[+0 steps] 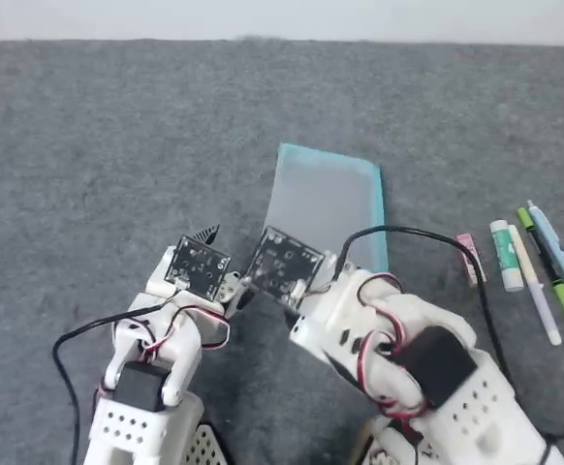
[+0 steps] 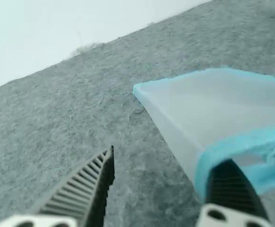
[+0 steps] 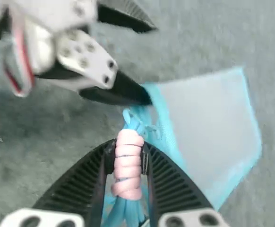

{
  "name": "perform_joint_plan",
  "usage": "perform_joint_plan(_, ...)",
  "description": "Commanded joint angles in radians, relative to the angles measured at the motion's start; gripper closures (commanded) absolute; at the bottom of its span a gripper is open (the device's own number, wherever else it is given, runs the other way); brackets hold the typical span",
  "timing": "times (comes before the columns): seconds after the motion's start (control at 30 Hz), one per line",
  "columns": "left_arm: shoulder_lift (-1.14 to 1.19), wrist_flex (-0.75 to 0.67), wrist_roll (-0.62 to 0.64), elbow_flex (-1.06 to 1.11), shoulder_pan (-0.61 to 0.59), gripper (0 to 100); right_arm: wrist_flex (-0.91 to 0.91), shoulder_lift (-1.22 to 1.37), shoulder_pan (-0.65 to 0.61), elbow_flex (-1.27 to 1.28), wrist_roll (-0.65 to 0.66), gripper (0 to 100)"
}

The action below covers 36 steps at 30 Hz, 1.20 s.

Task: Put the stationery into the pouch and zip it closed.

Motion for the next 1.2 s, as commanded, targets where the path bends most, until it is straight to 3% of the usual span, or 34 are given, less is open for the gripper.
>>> perform_joint_plan(0.0, -0.008, -0.031, -0.002, 0.01, 0.006, 70, 0.024, 0.004, -0.081, -0.08, -0.005, 99.2)
perform_joint_plan(0.13, -0.008, -0.055, -0.002, 0.021, 0.006, 72, 0.061, 0.002, -0.104, -0.08, 0.02, 99.2)
perform_joint_plan(0.37, -0.014, -0.057, -0.002, 0.019, 0.0, 100, 0.065, 0.002, -0.064, -0.069, 0.025, 99.2)
perform_joint_plan(0.53, -0.014, -0.054, 0.0, 0.019, -0.003, 99, 0.047, 0.015, 0.14, -0.012, 0.04, 99.2)
perform_joint_plan(0.87, -0.008, -0.021, 0.121, 0.007, -0.069, 99, 0.047, 0.044, 0.521, 0.005, 0.051, 99.2)
perform_joint_plan(1.17, -0.006, -0.015, 0.144, -0.005, -0.069, 99, -0.022, 0.213, 0.656, -0.003, 0.032, 99.2)
